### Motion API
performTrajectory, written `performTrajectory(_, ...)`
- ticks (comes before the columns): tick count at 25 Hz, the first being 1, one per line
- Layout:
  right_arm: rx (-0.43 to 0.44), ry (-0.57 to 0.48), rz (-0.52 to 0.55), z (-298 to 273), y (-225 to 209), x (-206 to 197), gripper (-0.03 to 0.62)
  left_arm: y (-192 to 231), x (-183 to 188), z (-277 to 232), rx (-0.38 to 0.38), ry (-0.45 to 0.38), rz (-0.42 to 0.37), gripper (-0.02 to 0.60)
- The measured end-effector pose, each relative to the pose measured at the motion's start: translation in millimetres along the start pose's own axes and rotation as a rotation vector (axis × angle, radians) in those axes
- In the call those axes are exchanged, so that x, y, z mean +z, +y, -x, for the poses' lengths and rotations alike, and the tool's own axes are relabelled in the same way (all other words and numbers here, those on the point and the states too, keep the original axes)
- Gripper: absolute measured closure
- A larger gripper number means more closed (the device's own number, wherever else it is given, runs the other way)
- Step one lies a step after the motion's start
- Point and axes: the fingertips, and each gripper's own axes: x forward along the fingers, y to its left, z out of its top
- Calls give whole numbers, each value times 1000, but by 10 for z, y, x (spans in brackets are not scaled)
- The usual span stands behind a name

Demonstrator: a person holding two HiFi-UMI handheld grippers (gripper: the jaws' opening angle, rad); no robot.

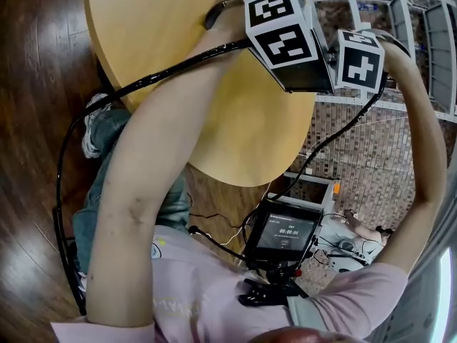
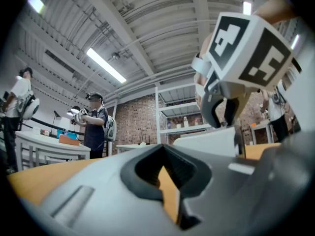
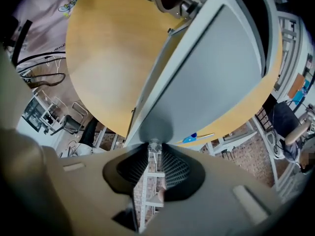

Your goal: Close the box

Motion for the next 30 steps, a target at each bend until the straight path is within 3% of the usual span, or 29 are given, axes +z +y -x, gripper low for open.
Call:
performTrajectory(4,-2,-8,-28,35,-59,-117,510,44,86,35,26,-59,-24,594)
performTrajectory(12,-22,-6,-60,118,-108,-336,510,150,100,49,76,-85,-41,594)
performTrajectory(30,-76,-38,-123,422,-182,-796,510,103,154,54,54,-104,-36,589)
